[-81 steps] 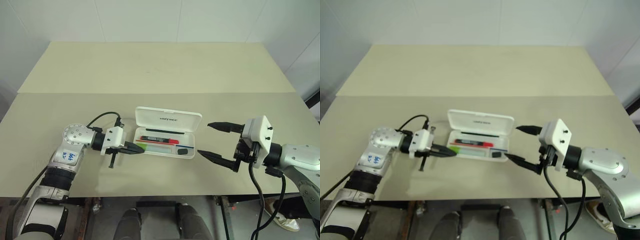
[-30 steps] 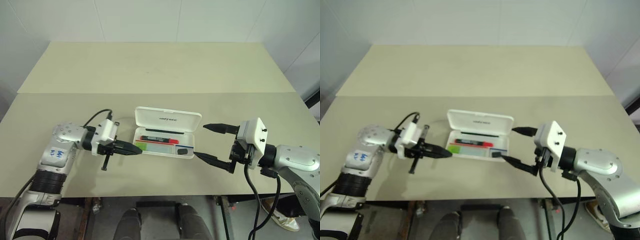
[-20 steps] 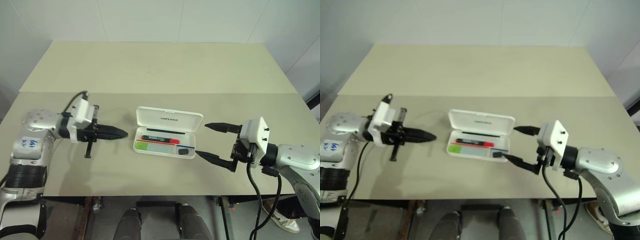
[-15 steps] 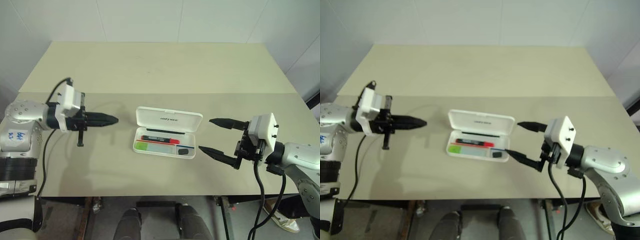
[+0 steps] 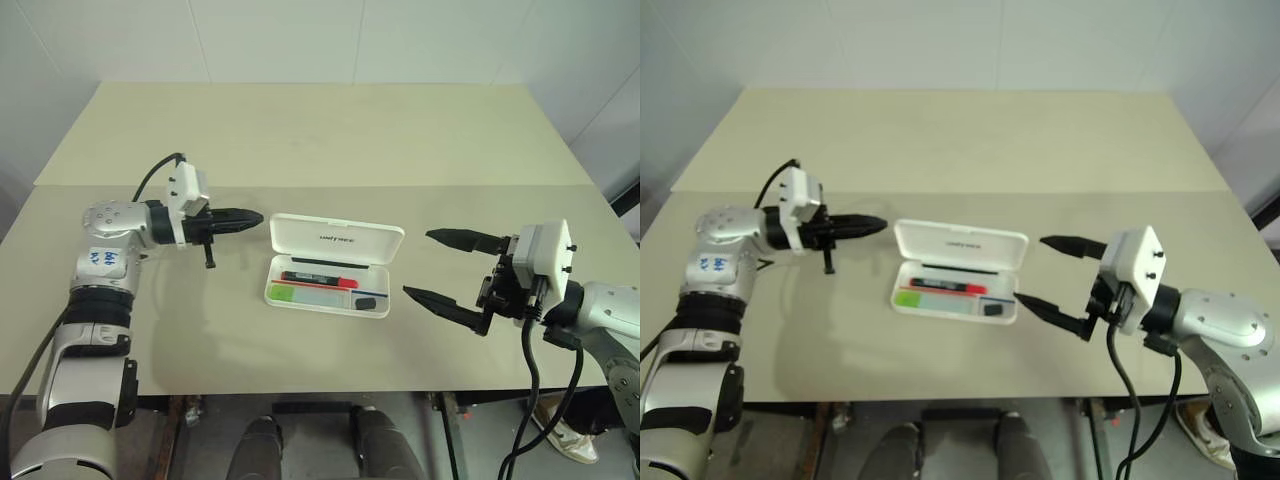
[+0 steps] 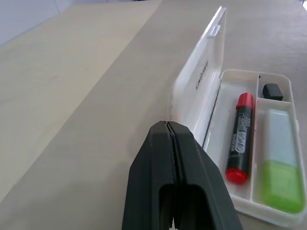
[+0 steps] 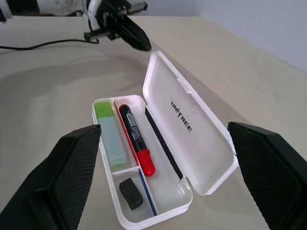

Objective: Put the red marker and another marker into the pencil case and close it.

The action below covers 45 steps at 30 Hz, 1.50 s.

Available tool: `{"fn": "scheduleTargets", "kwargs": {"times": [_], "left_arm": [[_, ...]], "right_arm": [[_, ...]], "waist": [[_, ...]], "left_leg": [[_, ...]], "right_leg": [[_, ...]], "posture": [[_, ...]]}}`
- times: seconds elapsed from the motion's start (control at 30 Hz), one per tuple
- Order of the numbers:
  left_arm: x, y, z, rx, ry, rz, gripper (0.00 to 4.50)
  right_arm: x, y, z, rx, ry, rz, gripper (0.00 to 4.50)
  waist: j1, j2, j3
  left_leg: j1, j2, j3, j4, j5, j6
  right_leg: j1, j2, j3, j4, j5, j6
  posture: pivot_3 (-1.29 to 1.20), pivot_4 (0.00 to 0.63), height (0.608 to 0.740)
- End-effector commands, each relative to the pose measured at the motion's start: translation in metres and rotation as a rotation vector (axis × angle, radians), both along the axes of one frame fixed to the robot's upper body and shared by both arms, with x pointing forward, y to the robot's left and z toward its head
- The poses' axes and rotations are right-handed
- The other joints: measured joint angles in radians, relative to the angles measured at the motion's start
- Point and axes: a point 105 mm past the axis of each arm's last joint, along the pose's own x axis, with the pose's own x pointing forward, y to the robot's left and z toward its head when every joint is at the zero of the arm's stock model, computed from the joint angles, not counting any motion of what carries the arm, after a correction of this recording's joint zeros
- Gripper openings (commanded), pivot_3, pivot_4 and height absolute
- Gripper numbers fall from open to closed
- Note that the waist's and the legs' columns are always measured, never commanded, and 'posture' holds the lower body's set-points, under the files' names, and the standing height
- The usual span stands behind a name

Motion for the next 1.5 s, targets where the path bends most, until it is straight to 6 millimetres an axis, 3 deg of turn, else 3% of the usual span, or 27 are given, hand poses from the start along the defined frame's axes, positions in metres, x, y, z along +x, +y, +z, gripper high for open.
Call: {"fn": "scheduleTargets", "kwargs": {"times": [0.03,0.27,0.47,0.87,1.1,1.23,1.5], "left_arm": [[0.01,-0.005,0.005,0.013,-0.045,0.02,0.04],[0.024,-0.016,-0.005,0.03,-0.032,0.05,0.04],[0.024,-0.021,-0.003,0.027,-0.04,0.019,0.04],[-0.014,-0.029,0.011,0.074,-0.063,-0.275,0.04],[-0.031,-0.038,-0.007,0.186,-0.038,-0.385,0.04],[-0.036,-0.043,-0.029,0.258,0.012,-0.415,0.04],[-0.032,-0.054,-0.054,0.34,0.058,-0.375,0.04]], "right_arm": [[-0.013,0.005,0.008,-0.006,-0.036,0.036,4.5],[-0.015,0.007,0.006,-0.01,-0.029,0.03,4.5],[-0.015,0.01,0.003,-0.006,-0.025,0.026,4.5],[-0.013,0.011,-0.001,0.0,-0.02,0.014,4.5],[-0.011,0.012,-0.001,0.006,-0.025,0.012,4.5],[-0.011,0.012,-0.001,0.008,-0.032,0.005,4.5],[-0.011,0.014,-0.002,0.013,-0.039,-0.006,4.5]], "waist": [[0.001,0.0,0.0],[0.001,0.0,0.0],[0.001,0.0,0.0],[0.0,0.0,0.0],[0.001,0.0,0.0],[0.001,0.0,0.0],[0.001,0.0,0.0]], "left_leg": [[0.0,0.0,0.0,0.0,0.0,0.0],[0.0,0.0,0.0,0.001,0.0,0.0],[0.0,0.0,0.0,0.001,0.0,0.0],[0.0,0.0,0.0,0.001,0.0,0.0],[0.0,0.0,0.0,0.001,0.0,0.0],[0.0,0.0,0.0,0.001,0.0,0.0],[0.0,0.0,0.0,0.001,0.0,0.0]], "right_leg": [[0.0,0.0,0.0,0.0,0.0,0.0],[0.0,0.0,0.0,0.0,0.0,0.001],[0.0,0.0,0.0,0.0,0.0,0.001],[0.0,0.0,0.0,0.0,0.0,0.001],[0.0,0.0,0.0,0.0,0.0,0.0],[0.0,0.0,0.0,0.0,0.0,0.0],[0.0,0.0,0.0,0.0,0.0,0.0]], "posture": [[0.0,0.15,0.74],[0.0,0.15,0.74],[0.0,0.15,0.74],[0.0,0.15,0.74],[0.0,0.15,0.74],[0.0,0.15,0.74],[0.0,0.15,0.74]]}}
